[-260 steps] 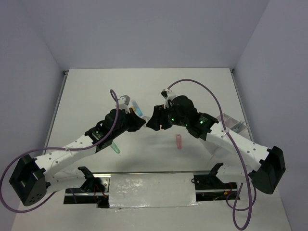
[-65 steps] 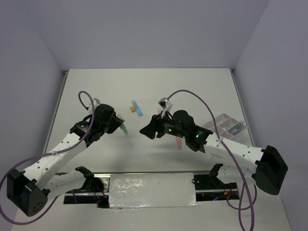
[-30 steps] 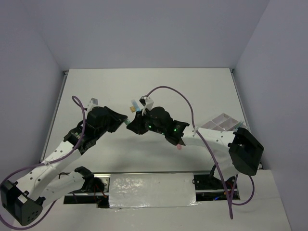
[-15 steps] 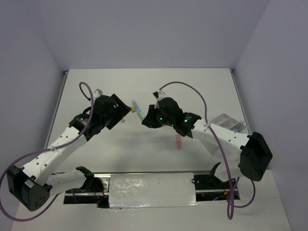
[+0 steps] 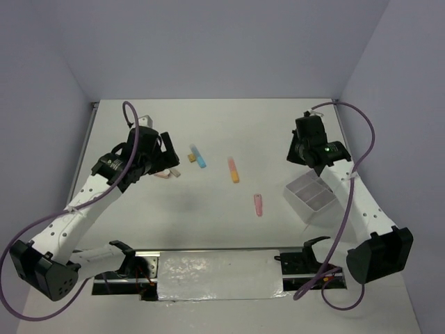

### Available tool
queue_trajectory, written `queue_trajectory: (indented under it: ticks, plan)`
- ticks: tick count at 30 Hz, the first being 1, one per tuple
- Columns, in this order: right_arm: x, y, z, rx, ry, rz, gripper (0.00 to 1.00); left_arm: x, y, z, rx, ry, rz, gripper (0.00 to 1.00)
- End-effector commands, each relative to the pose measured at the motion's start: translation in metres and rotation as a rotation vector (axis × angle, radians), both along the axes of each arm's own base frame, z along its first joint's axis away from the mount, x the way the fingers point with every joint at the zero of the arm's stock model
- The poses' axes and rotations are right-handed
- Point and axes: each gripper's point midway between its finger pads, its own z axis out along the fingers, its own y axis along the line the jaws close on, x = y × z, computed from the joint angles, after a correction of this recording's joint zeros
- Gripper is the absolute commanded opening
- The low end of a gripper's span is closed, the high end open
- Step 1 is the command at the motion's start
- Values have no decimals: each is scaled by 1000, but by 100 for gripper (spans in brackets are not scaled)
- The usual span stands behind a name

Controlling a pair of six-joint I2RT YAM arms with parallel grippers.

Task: Sort the stationery into containers
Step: Place the stationery in the storage box.

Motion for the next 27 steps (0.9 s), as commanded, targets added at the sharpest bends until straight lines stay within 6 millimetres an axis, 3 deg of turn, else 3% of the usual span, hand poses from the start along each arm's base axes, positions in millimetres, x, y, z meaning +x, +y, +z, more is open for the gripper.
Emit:
queue_trajectory:
  ticks: [1,4,5,8,9,10,14,21,27]
  plan:
    - [-14,-42,-10,-172,129,-77,0,-14,0,-7,95,34,-153,94]
    - [-8,-49,-19,-46,118,-145,0,-23,22,-10,206,41,-147,95]
    - [-4,-59,-17,-32,83,-200,0,-26,29,-7,239,25,-147,95]
    - [-3,-77,-38,-27,138,-284,0,-31,53,-9,300,-9,-53,97]
    - [-1,-89,-36,-35,150,-327,0,-34,57,-20,313,2,-40,98]
    - [0,-92,-46,-43,200,-342,0,-32,58,-20,306,-19,-34,99]
    - [7,-112,-48,-67,242,-423,0,-34,62,-40,351,45,-31,99]
    - [18,-128,-55,-24,289,-444,0,-39,56,-36,379,29,-54,99]
    - [10,-133,-62,-28,314,-452,0,-42,56,-36,388,29,-49,99]
